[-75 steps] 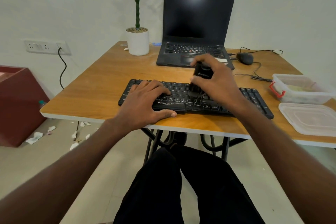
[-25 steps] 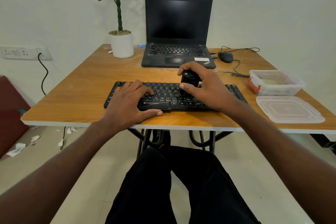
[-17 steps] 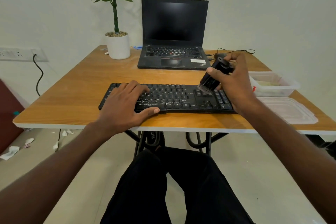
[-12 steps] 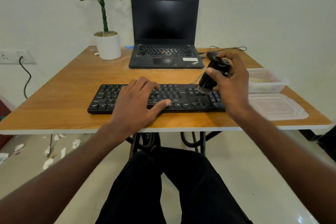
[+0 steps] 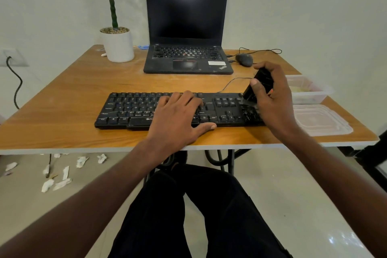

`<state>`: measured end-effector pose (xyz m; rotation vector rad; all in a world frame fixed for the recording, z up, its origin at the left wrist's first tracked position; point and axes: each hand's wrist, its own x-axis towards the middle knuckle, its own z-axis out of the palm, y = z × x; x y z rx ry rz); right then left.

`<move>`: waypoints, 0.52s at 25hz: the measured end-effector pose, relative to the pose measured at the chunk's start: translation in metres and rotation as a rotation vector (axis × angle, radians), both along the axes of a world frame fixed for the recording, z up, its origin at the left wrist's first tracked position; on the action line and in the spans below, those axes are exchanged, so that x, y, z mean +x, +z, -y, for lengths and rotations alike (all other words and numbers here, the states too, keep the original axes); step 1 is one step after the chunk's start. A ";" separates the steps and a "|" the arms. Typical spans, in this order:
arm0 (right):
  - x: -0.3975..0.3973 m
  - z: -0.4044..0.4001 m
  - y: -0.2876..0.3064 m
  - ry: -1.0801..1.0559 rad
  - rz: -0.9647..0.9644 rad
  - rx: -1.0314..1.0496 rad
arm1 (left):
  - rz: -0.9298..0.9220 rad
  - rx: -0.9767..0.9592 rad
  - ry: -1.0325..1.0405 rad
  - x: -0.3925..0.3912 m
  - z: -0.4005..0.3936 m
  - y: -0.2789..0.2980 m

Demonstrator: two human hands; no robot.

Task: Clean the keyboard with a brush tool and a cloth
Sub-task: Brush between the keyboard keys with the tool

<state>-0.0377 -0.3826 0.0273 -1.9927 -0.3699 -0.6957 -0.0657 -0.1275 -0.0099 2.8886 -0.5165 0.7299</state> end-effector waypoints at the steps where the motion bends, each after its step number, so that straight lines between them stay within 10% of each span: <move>1: -0.001 -0.002 0.001 0.059 -0.040 0.030 | -0.012 -0.001 0.007 0.000 0.000 0.000; 6: -0.002 0.003 0.005 -0.076 -0.026 -0.343 | -0.037 -0.025 0.014 0.000 0.002 -0.001; 13: -0.001 0.005 0.015 0.112 -0.107 -0.204 | -0.054 -0.067 0.007 0.001 0.002 -0.001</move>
